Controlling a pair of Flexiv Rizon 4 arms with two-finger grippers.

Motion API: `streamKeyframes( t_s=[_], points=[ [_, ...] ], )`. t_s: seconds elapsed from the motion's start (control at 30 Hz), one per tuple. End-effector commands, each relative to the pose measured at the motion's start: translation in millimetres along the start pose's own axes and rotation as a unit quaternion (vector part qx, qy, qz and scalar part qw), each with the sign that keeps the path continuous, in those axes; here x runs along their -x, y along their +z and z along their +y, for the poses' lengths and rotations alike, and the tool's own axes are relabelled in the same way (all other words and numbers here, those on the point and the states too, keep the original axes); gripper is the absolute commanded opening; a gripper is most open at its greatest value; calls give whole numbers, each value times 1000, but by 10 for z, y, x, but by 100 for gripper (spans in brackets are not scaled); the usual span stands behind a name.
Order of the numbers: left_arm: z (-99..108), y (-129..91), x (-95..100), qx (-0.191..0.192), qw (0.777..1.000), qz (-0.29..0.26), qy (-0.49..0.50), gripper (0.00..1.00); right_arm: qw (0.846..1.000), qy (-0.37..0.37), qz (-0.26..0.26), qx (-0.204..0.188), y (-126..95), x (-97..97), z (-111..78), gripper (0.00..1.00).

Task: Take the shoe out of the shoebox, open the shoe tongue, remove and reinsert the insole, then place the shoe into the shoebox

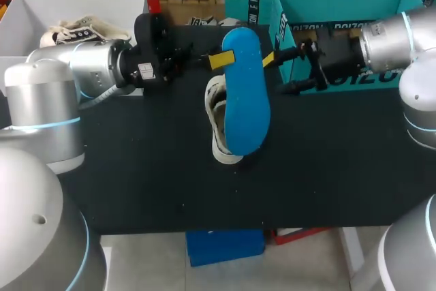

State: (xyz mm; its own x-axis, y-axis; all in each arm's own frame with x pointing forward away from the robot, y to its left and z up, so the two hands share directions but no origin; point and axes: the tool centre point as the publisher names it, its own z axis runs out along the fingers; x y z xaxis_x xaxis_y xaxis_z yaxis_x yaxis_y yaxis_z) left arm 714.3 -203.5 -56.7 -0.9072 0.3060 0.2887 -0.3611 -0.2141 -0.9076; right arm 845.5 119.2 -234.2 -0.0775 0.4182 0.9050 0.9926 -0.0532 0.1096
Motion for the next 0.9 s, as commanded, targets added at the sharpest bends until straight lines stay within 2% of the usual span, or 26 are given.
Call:
streamKeyframes(
  t_s=[0.03, 0.37, 0.7, 0.8, 0.83, 0.9],
  points=[
    [9, 8, -5, 0, 1000, -2, 1, 0, 994, 5, 110, -2, 90, 54, 12, 100],
    [9, 8, -5, 0, 1000, -2, 1, 0, 987, 24, 161, -15, 190, 62, -20, 100],
    [9, 8, -5, 0, 1000, -2, 1, 0, 983, 21, 179, -18, 198, 56, -54, 100],
    [32, 32, 19, 72, 993, -4, 90, 0, 983, 21, 179, -18, 198, 56, -54, 100],
    [49, 39, 24, 110, 985, -9, 132, 0, 983, 21, 179, -18, 198, 56, -54, 100],
    [88, 32, 44, 152, 971, -11, 186, 0, 983, 21, 179, -18, 198, 56, -54, 100]
  ],
)
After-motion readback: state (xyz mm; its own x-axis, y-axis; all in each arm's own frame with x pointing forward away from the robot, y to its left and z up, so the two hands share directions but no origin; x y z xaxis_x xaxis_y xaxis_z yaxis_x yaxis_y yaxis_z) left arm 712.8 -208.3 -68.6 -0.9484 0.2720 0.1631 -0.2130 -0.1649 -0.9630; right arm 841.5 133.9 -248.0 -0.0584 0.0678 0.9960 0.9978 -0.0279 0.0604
